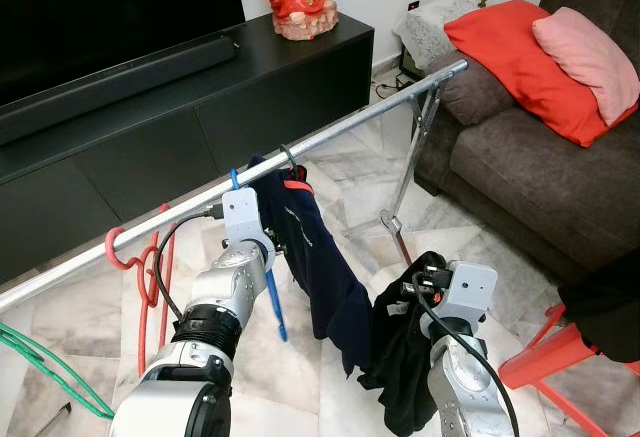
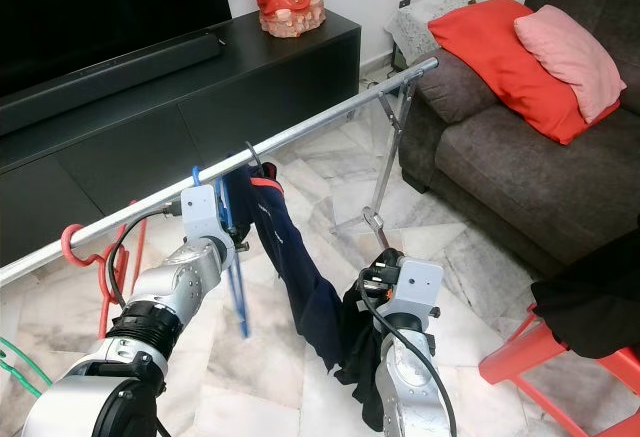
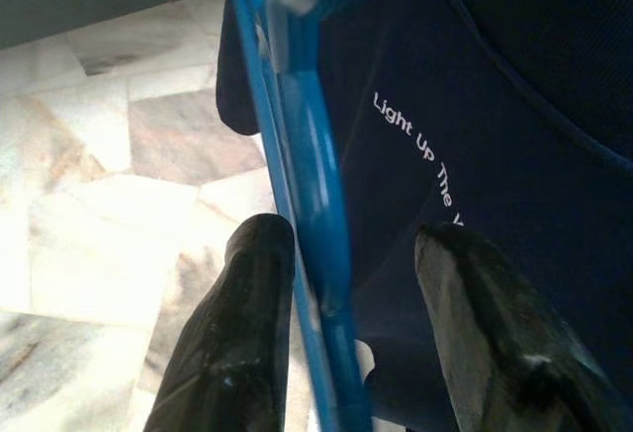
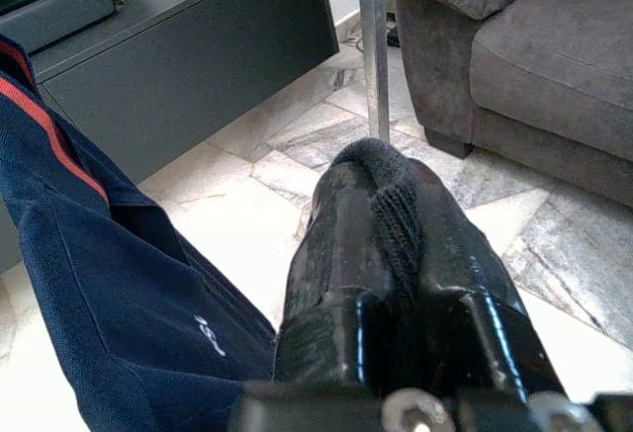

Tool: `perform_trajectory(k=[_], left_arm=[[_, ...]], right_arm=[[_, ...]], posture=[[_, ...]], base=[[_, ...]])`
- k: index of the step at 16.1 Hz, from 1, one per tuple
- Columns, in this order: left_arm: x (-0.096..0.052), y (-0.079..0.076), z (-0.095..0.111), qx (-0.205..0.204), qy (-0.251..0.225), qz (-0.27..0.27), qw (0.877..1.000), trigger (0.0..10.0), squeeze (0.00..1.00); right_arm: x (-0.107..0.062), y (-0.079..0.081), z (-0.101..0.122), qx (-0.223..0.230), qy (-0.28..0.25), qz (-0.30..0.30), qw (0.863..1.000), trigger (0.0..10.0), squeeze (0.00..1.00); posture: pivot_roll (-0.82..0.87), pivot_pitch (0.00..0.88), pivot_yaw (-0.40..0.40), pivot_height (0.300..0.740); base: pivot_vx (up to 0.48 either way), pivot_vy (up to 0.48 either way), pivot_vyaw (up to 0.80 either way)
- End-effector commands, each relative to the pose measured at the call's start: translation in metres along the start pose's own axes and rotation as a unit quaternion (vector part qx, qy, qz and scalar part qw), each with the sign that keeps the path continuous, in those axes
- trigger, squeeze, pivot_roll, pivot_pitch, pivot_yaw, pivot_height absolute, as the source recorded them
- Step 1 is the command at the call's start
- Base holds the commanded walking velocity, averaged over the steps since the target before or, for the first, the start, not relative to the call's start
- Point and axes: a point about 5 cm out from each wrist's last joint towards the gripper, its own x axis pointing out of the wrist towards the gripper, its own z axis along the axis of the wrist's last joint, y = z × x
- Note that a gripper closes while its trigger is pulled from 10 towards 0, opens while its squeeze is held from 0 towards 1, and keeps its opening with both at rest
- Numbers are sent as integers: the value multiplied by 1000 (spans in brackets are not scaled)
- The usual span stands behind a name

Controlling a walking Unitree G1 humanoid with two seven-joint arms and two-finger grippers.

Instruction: Hang hanger

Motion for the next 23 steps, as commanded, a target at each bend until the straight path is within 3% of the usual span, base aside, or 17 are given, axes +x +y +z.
perform_trajectory(k=[1,4,10,17,20,22,23], left_arm=[[1,3,1,5,-1,4,1000,0,0],[1,7,-1,35,1,16,999,0,0],[1,19,-4,40,-3,36,999,0,0],[-10,35,3,75,-90,45,992,0,0],[-21,36,9,89,-137,27,986,0,0],[-45,54,0,153,-160,27,975,0,0],[-49,57,-4,169,-161,26,972,0,0]], right_arm=[[-1,12,0,15,-5,10,1000,10000,0],[-1,13,0,16,-6,12,1000,10000,0],[-3,13,-2,14,-3,15,1000,10000,0],[-5,7,-2,4,0,17,1000,10000,0],[-5,3,-1,0,-2,18,1000,10000,0],[-5,2,1,0,-4,18,1000,10000,0],[-4,1,1,-1,-4,18,1000,10000,0]], posture=[[-5,126,102,740],[-10,120,103,740],[-18,100,97,740],[-19,76,68,740],[-23,72,63,740],[-14,73,59,740],[-9,80,58,740]], base=[[0,0,0],[0,0,0],[0,0,0],[0,0,0],[0,0,0],[0,0,0],[0,0,0]])
